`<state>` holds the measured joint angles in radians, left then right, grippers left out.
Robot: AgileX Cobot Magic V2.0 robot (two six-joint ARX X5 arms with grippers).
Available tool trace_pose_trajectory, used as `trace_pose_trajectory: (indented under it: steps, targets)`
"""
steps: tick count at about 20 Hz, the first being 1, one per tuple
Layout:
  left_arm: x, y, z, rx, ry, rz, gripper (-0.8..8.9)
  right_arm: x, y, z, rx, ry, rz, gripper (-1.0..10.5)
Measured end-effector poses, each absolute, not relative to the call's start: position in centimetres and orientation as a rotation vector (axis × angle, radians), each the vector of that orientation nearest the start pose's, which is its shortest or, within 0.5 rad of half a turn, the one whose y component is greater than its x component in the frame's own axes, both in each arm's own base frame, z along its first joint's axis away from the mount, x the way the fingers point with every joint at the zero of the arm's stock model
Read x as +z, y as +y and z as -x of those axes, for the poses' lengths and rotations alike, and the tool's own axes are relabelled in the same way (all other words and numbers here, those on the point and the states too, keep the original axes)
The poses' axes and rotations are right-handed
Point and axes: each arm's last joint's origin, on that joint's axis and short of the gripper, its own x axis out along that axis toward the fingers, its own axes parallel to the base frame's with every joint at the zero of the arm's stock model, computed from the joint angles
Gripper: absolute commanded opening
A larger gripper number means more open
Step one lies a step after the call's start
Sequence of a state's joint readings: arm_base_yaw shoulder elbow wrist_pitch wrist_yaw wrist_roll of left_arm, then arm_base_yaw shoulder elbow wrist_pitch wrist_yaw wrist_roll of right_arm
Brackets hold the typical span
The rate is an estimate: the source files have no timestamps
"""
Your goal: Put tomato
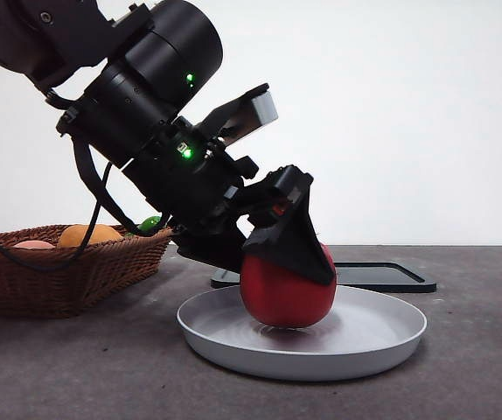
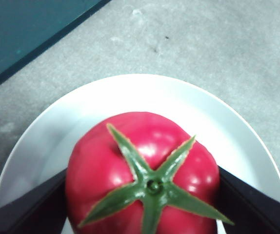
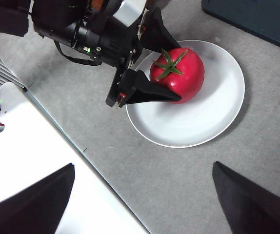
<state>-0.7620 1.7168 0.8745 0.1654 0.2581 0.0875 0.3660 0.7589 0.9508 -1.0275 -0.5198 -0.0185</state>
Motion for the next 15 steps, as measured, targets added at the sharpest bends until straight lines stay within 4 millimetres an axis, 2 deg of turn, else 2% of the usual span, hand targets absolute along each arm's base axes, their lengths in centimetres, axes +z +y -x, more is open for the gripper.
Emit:
trace_pose_trajectory:
  steps: [3,6,8,11,15]
  targets:
    - [16.17,-24.06,-24.15,-1.01,0.643,-0.253,3.55,32.19,5.63,-10.67,0.84,0.852,-0.05,4.5]
    - [16.14,-24.06,-24.12,-1.01,0.647,-0.254,4.46,32.18,5.63,-10.67,0.84,0.853,-0.05,4.5]
    - [16.06,-24.01,-24.07,-1.009,0.658,-0.257,4.48,32.16,5.62,-10.65,0.84,0.856,-0.05,4.5]
    - [15.99,-23.97,-24.03,-1.005,0.674,-0.249,5.49,32.16,5.62,-10.64,0.84,0.857,-0.05,4.5]
    - [15.99,-23.97,-24.03,-0.998,0.682,-0.234,5.63,32.16,5.62,-10.64,0.84,0.857,-0.05,4.5]
